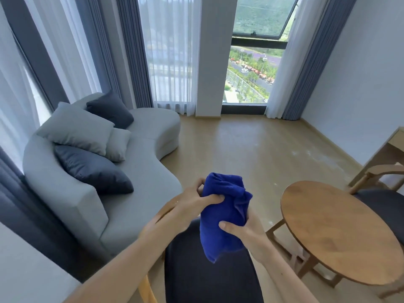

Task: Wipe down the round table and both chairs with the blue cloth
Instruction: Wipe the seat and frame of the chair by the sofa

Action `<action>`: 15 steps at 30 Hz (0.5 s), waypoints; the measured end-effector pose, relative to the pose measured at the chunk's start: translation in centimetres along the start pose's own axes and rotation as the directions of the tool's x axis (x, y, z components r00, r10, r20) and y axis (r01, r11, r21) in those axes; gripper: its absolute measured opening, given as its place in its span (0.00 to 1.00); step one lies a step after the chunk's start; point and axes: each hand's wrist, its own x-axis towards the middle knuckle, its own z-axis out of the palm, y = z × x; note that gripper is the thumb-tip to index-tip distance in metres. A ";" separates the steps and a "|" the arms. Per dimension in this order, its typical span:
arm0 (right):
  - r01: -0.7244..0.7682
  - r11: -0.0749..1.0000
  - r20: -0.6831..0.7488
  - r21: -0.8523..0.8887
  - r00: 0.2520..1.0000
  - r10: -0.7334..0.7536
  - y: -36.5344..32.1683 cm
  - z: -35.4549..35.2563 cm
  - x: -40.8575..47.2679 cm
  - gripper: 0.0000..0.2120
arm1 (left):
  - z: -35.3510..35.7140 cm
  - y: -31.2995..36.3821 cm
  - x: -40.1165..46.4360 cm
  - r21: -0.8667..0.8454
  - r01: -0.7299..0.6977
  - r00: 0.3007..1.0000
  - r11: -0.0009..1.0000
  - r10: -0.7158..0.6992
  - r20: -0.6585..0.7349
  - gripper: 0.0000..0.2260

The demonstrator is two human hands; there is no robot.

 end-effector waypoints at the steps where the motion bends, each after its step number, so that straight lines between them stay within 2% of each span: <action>1: -0.007 1.000 -0.019 -0.022 1.000 0.006 0.9 -0.3 1.1 0.28 | -0.1 -1.0 0.8 -0.024 0.028 0.999 0.999 -0.029 -0.023 0.24; 4: -0.035 0.992 -0.002 -0.125 0.999 0.035 4.0 -0.9 4.5 0.25 | -1.3 -4.2 3.0 0.043 0.129 0.986 0.991 -0.124 -0.110 0.19; 6: -0.050 0.968 0.034 -0.247 0.998 0.060 6.4 -0.8 6.5 0.24 | -2.8 -6.8 3.9 0.198 0.203 0.972 0.959 -0.172 -0.161 0.18; 8: -0.062 0.924 0.072 -0.377 0.993 0.096 8.4 -0.2 8.0 0.22 | -4.6 -9.6 4.5 0.376 0.293 0.943 0.879 -0.199 -0.267 0.21; 9: -0.069 0.896 0.086 -0.438 0.989 0.119 9.4 0.1 8.7 0.22 | -5.7 -11.1 4.6 0.486 0.354 0.917 0.799 -0.195 -0.347 0.23; 11: -0.101 0.843 0.088 -0.528 0.981 0.173 11.4 0.8 10.4 0.19 | -8.2 -14.2 4.4 0.694 0.461 0.872 0.553 -0.139 -0.469 0.26; 13: -0.120 0.786 0.088 -0.606 0.972 0.216 13.4 1.9 12.0 0.17 | -11.2 -17.4 4.1 0.791 0.518 0.850 0.325 -0.092 -0.518 0.27; 15: -0.111 0.740 0.090 -0.663 0.970 0.226 15.2 3.5 13.8 0.16 | -14.2 -20.6 3.9 0.810 0.573 0.819 0.124 -0.113 -0.562 0.27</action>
